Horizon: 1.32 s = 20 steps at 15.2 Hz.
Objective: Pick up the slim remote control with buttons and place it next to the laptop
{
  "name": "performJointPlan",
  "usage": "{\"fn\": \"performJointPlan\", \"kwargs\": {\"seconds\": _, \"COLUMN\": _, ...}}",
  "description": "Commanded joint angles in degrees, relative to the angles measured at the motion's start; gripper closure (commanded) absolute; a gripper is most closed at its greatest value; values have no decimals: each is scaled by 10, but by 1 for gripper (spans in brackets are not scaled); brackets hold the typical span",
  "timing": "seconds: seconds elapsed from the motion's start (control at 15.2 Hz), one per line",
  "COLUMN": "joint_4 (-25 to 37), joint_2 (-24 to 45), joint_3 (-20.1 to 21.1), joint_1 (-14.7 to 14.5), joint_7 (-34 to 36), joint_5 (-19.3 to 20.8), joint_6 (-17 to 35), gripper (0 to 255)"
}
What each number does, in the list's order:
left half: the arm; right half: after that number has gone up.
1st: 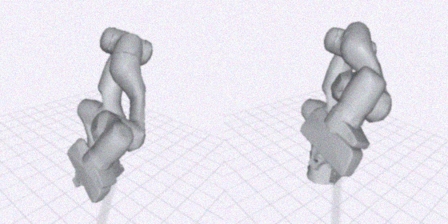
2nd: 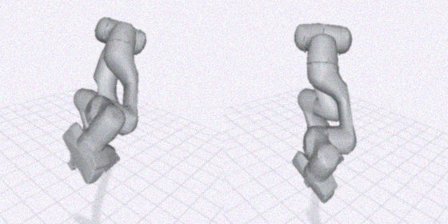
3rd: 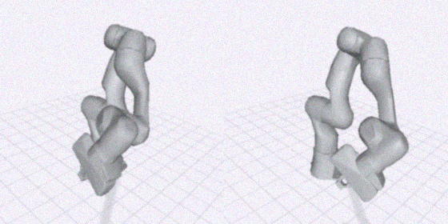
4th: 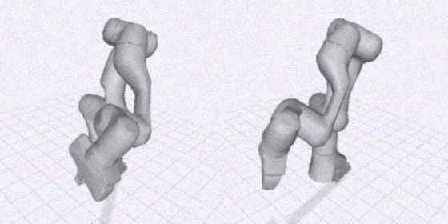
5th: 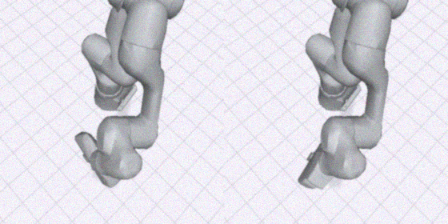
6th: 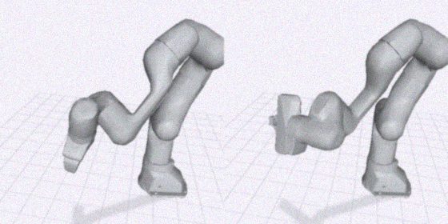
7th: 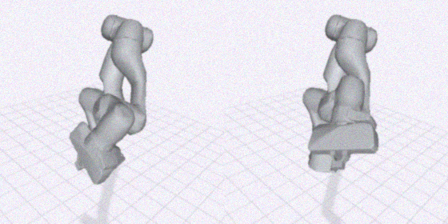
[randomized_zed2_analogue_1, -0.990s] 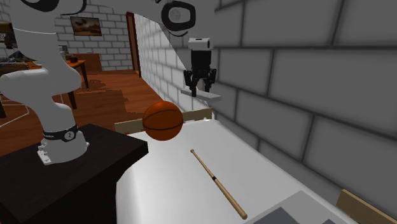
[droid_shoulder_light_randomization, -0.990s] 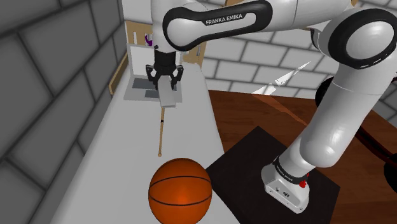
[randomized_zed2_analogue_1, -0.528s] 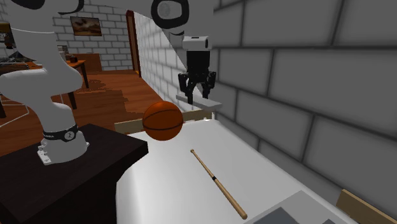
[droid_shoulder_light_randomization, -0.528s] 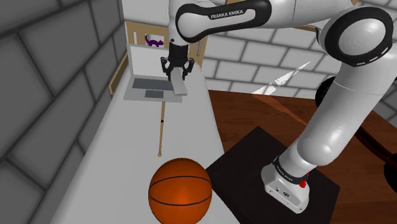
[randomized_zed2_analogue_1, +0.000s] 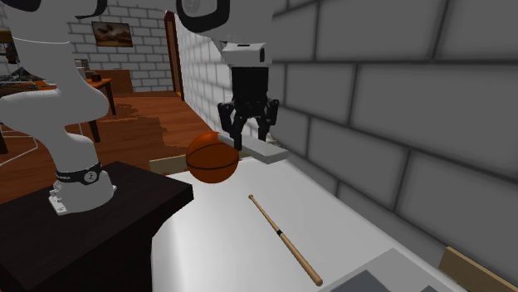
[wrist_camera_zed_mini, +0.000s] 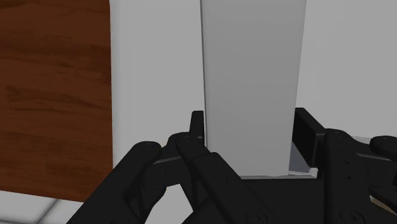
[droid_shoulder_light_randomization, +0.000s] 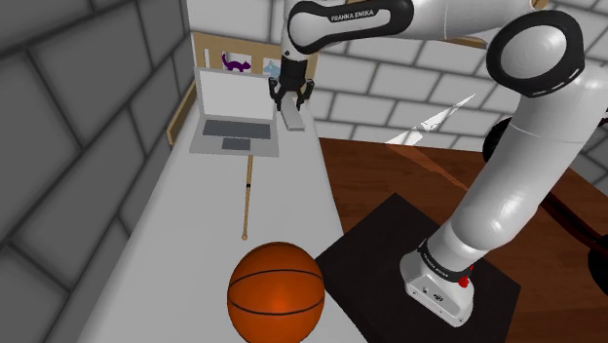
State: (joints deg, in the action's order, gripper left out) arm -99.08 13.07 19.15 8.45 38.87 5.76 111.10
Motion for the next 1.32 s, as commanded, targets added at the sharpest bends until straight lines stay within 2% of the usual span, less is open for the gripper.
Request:
{"fn": "performJointPlan", "kwargs": {"seconds": 0.0, "joint_4": 18, "joint_2": 13, "joint_3": -10, "joint_1": 14, "joint_7": -25, "joint_5": 2, "joint_6": -5, "gripper": 255}}
{"fn": "performJointPlan", "kwargs": {"seconds": 0.26, "joint_4": 63, "joint_2": 44, "joint_3": -31, "joint_1": 45, "joint_7": -78, "joint_5": 5, "joint_6": -17, "gripper": 255}}
{"fn": "performJointPlan", "kwargs": {"seconds": 1.25, "joint_4": -8, "joint_2": 77, "joint_3": -36, "joint_1": 43, "joint_7": -68, "joint_5": 19, "joint_6": 86, "gripper": 255}}
